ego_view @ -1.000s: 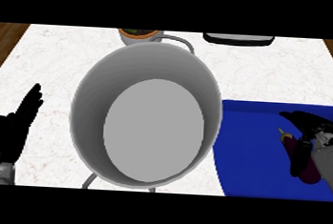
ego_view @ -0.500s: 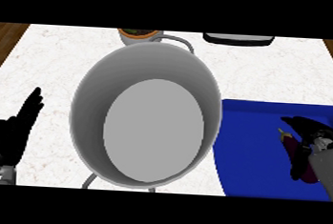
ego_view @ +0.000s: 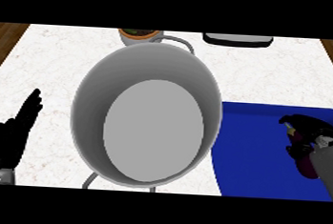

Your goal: Pick the eggplant from the tray and place it in the pot

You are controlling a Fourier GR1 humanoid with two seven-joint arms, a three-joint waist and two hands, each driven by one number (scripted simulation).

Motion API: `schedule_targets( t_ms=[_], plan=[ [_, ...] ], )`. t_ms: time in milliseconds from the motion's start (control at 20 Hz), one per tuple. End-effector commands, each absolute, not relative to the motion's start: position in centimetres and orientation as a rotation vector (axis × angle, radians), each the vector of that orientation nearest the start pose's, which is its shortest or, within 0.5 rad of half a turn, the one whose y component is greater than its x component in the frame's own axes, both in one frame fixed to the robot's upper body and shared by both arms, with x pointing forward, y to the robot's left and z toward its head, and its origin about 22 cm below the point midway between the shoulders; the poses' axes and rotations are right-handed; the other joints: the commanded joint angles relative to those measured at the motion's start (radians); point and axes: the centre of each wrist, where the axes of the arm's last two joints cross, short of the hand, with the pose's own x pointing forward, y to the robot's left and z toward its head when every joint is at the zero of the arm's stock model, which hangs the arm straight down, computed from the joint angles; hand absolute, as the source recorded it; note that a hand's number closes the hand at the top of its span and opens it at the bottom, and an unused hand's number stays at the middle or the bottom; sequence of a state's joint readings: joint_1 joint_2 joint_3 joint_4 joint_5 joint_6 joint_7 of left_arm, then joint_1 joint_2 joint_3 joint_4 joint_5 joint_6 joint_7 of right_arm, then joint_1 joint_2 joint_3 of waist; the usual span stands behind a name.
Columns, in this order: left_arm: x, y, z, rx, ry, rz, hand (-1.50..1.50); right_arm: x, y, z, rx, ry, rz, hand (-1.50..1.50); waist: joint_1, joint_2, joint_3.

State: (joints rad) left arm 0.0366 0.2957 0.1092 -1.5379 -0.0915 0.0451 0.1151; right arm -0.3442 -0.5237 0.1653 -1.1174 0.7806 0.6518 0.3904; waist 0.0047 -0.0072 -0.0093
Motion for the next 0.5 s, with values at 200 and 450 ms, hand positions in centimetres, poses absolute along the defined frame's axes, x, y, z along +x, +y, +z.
schedule_targets(
  t_ms=[200,450],
  plan=[
    [23.6,33.5,2.6,0.450,-1.385,-0.159,0.00,32.0,-32.9,0.7,-0.619,-0.429,1.291,1.50,0.002,0.008,0.010],
    [23.9,31.9,2.0,0.418,-1.379,-0.168,0.00,29.4,-11.3,3.1,-0.485,-0.901,1.498,1.50,0.033,-0.009,0.007]
  ],
)
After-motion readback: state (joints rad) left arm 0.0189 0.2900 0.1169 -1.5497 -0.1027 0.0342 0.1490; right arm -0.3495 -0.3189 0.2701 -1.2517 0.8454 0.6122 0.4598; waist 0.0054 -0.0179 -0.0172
